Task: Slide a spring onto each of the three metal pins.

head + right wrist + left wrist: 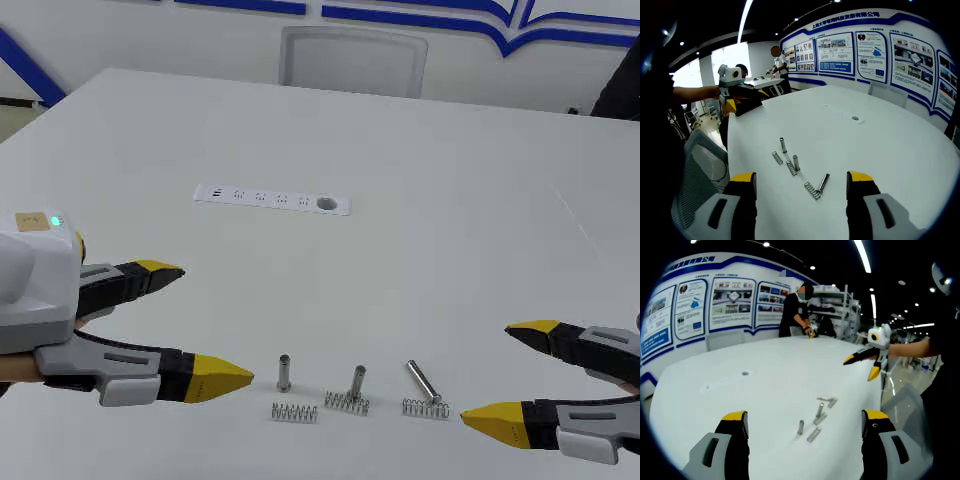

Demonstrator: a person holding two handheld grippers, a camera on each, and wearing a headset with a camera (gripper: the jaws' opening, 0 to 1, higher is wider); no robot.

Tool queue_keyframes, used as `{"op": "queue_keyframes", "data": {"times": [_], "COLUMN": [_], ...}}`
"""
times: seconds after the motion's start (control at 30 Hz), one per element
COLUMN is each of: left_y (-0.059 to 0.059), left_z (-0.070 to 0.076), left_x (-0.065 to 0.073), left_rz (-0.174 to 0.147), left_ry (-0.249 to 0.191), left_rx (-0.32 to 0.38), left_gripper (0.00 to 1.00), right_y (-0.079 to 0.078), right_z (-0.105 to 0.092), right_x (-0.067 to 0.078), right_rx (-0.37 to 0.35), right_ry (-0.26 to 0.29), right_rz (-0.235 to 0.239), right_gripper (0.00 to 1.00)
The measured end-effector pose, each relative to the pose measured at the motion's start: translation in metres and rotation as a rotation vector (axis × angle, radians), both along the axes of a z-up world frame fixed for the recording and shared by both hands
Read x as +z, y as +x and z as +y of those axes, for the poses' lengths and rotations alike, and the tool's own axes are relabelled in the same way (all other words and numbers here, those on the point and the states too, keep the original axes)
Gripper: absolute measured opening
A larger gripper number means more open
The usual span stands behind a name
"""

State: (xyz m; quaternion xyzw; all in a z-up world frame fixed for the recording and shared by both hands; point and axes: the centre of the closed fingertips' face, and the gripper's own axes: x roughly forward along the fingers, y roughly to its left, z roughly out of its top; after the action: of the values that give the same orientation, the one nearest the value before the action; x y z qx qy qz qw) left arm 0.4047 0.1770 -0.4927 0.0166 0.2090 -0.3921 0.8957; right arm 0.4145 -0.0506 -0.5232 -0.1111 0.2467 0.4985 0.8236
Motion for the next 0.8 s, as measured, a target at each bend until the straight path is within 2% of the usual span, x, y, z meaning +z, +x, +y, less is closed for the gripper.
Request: {"op": "queue_keyframes", "data": {"times": [0.13, 0.3, 0.57, 0.8], "left_y": [0.0003, 0.0005, -0.0033, -0.0041], "left_z": [0.0009, 0.0003, 0.0001, 0.0009], "left_x": [0.0013, 0.0031, 0.0003, 0.0012], "left_rz": [-0.002, -0.006, 0.000, 0.002], "left_ry": [-0.005, -0.017, -0.008, -0.017], "left_rx": [0.006, 0.011, 0.006, 0.011], "left_gripper": [0.96, 0.96, 0.96, 0.96], "right_y": [-0.0024, -0.0004, -0.0032, -0.0050], "right_z": [-0.0014, -0.0006, -0.0002, -0.0006], "right_x": [-0.0038, -0.0015, -0.0029, -0.0051], "right_rx": [0.006, -0.002, 0.003, 0.007], "right_ry": [-0.017, -0.004, -0.016, -0.018], "right_rz": [0.009, 0.009, 0.014, 0.020], "right_gripper": [0.73, 0.73, 0.73, 0.73]}}
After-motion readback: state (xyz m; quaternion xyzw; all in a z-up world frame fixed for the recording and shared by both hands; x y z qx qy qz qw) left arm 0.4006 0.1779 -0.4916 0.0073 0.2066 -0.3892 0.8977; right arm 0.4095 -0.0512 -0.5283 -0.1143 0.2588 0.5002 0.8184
